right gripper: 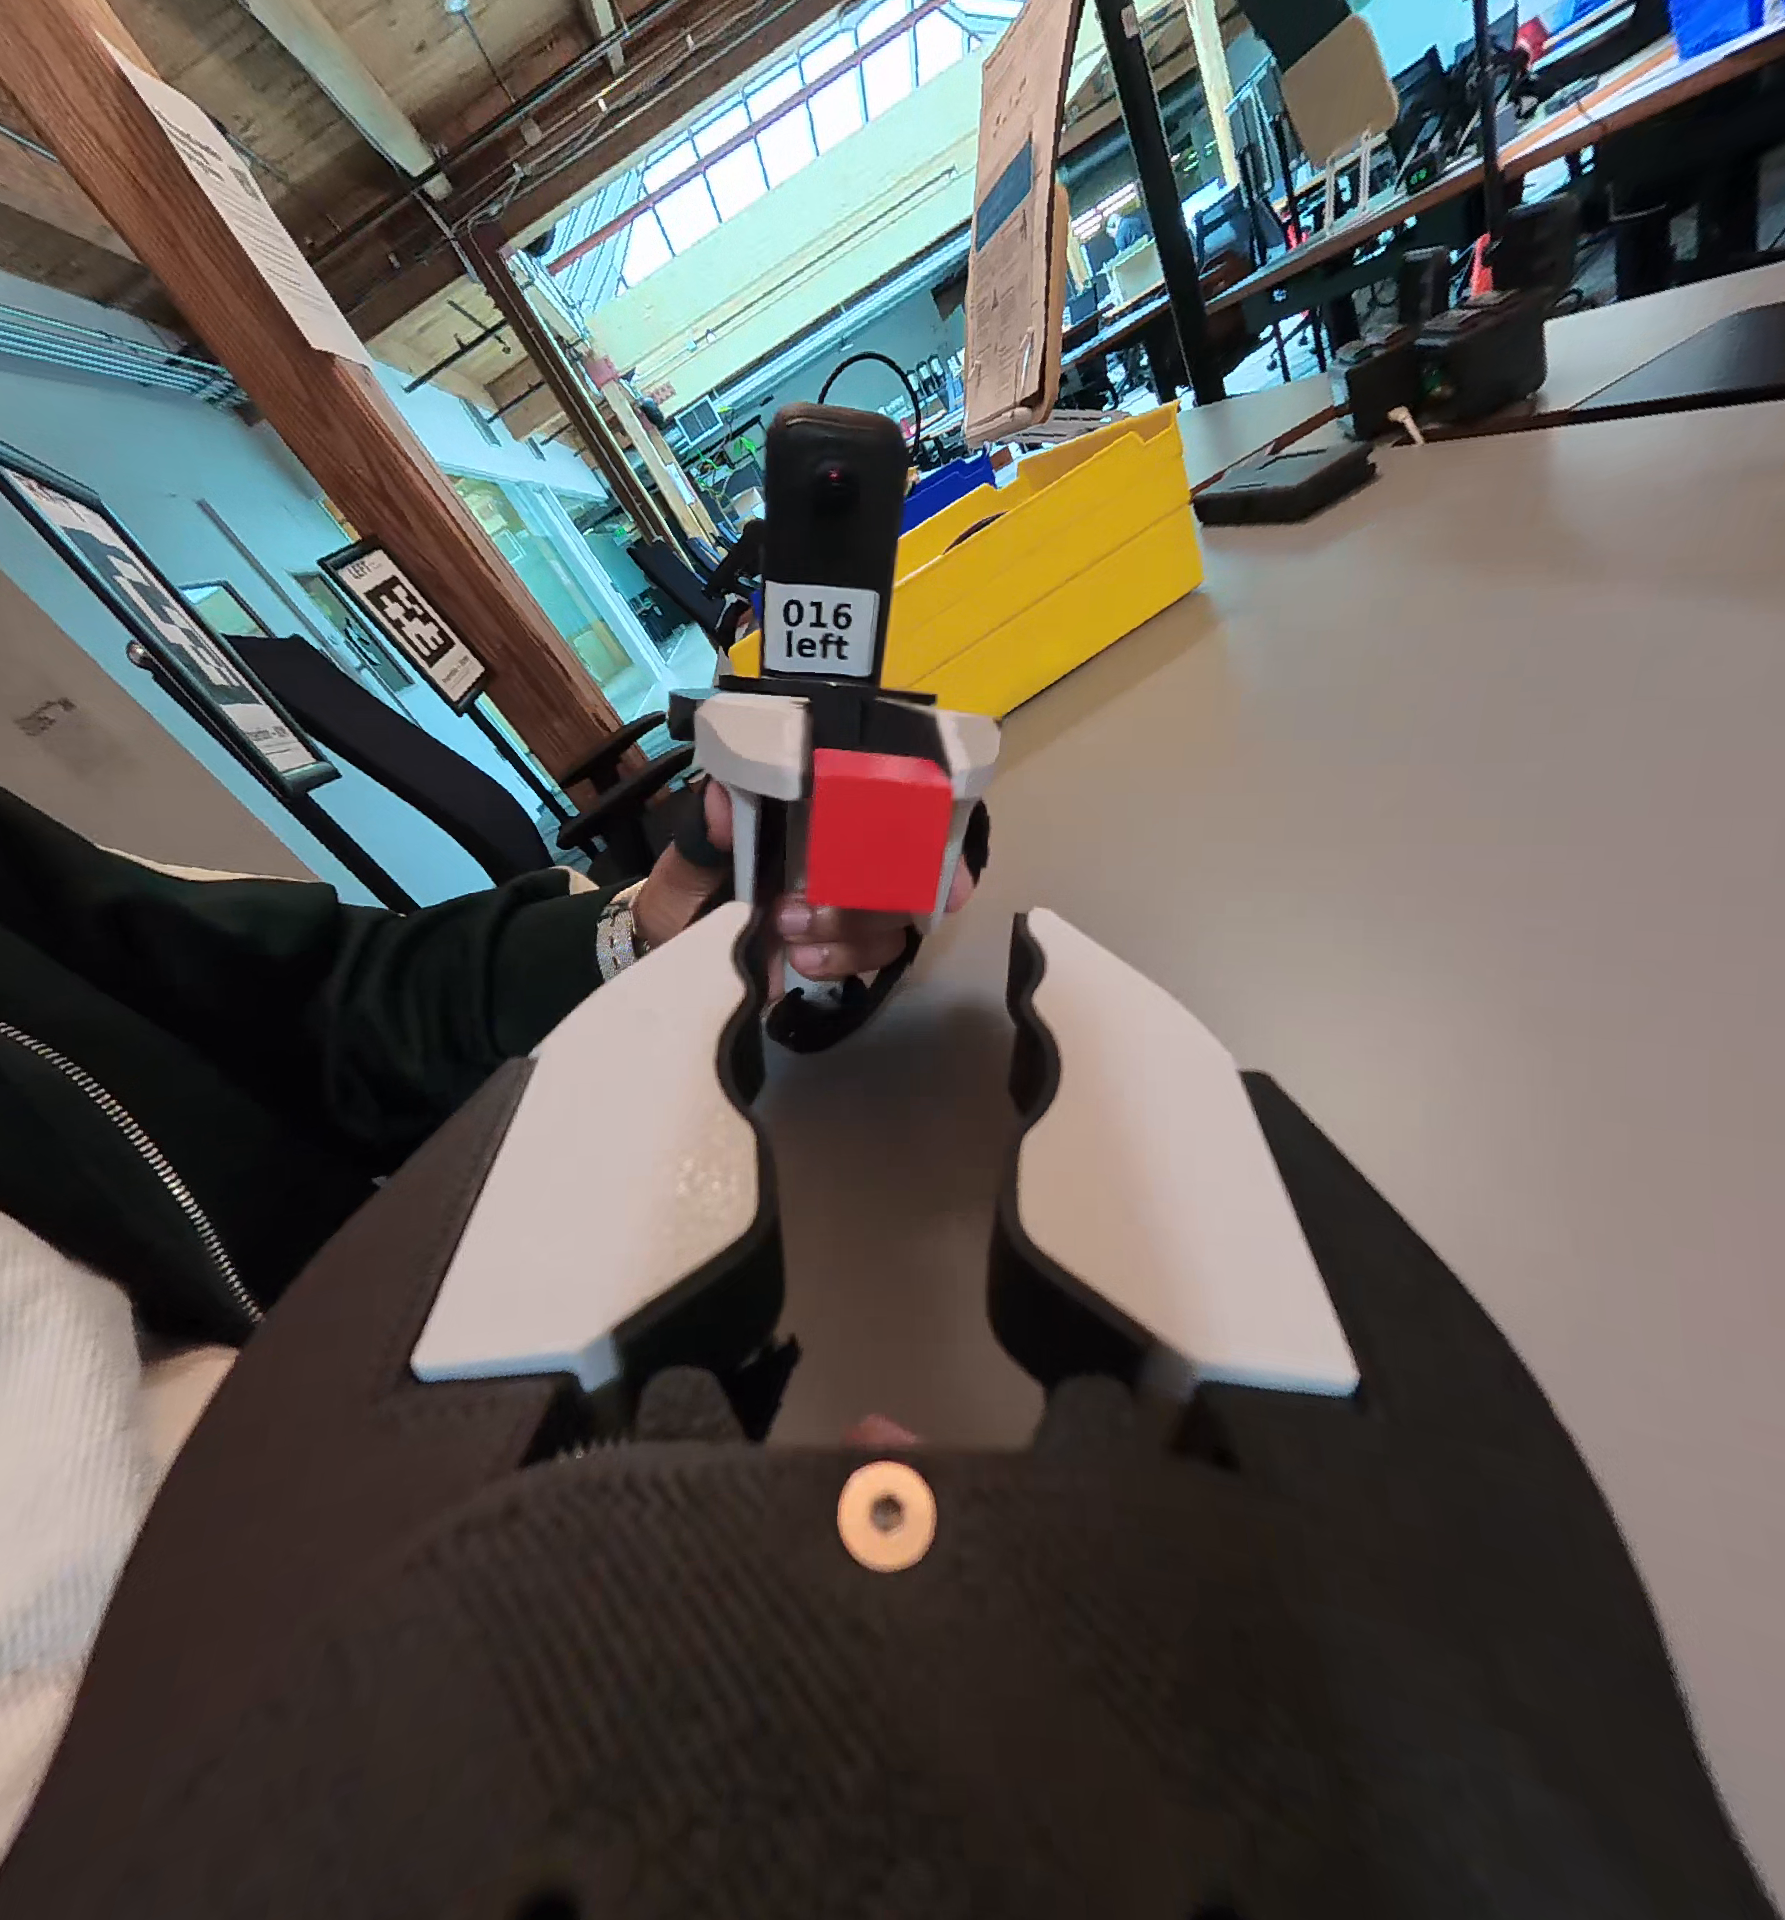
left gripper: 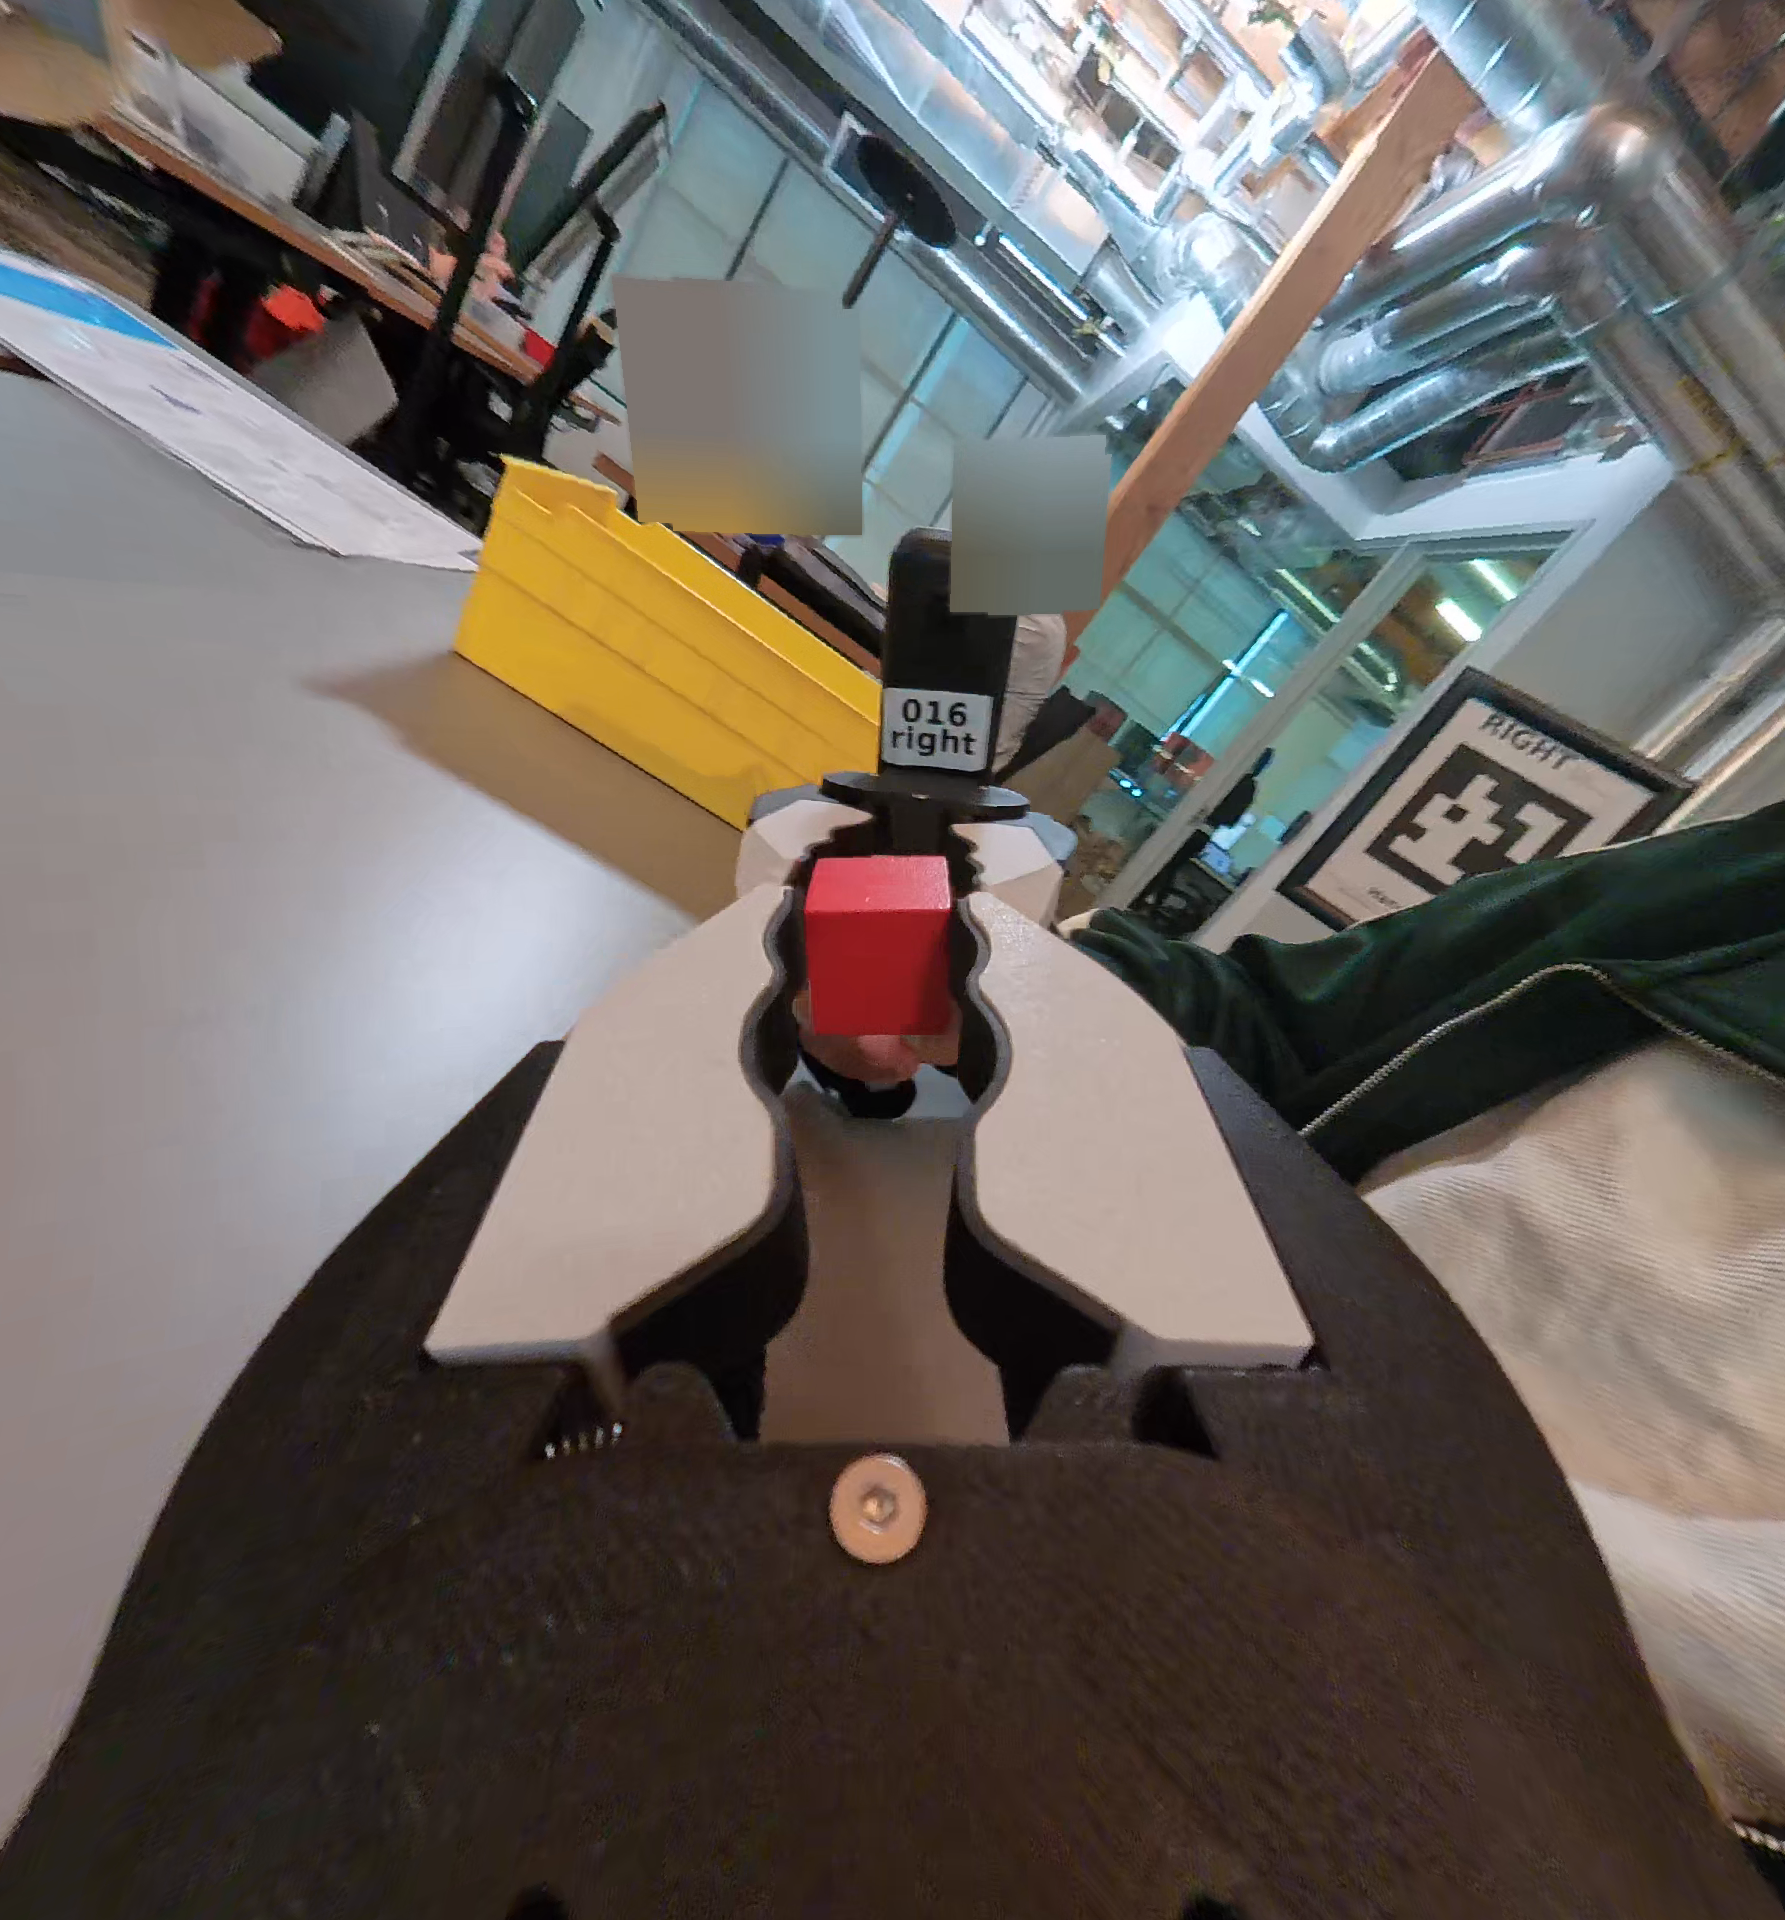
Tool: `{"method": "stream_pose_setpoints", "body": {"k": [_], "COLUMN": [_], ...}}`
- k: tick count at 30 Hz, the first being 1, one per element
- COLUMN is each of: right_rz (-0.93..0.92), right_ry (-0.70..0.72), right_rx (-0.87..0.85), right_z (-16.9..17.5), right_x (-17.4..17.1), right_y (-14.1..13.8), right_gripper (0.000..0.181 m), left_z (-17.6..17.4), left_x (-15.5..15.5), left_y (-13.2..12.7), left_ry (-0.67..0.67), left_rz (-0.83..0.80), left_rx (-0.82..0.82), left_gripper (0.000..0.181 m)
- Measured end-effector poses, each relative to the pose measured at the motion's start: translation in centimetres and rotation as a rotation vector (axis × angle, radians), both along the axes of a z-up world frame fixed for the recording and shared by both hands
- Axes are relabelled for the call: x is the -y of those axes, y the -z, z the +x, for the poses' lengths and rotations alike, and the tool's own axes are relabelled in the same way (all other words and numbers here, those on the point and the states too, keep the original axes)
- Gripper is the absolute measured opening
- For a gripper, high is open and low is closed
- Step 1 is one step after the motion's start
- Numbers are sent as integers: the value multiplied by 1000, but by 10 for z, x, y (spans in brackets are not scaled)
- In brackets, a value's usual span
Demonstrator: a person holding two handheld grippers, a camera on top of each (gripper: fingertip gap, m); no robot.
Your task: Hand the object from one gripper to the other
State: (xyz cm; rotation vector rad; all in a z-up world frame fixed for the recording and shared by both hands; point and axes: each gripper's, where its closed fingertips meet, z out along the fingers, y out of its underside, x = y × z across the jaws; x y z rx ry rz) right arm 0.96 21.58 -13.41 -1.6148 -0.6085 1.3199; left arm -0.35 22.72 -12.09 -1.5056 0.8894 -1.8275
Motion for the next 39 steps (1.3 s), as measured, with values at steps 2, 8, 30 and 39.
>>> {"method": "stream_pose_setpoints", "body": {"k": [2, 8, 30, 39], "right_rz": [-8, -29, -101, -172], "right_ry": [-13, -39, -66, -16], "right_rx": [-5, 4, -23, -167], "right_z": [-1, -5, -7, 13], "right_x": [2, 7, 7, -9], "right_y": [0, 2, 2, -8], "right_gripper": [44, 38, 26, 26], "left_z": [3, 8, 13, 12], "left_x": [4, 8, 12, 9], "left_y": [0, 2, 4, 7], "left_ry": [20, 34, 25, -6], "left_rz": [-19, -37, 25, 86], "left_rx": [-1, -8, 34, 13], "left_gripper": [28, 28, 27, 35]}}
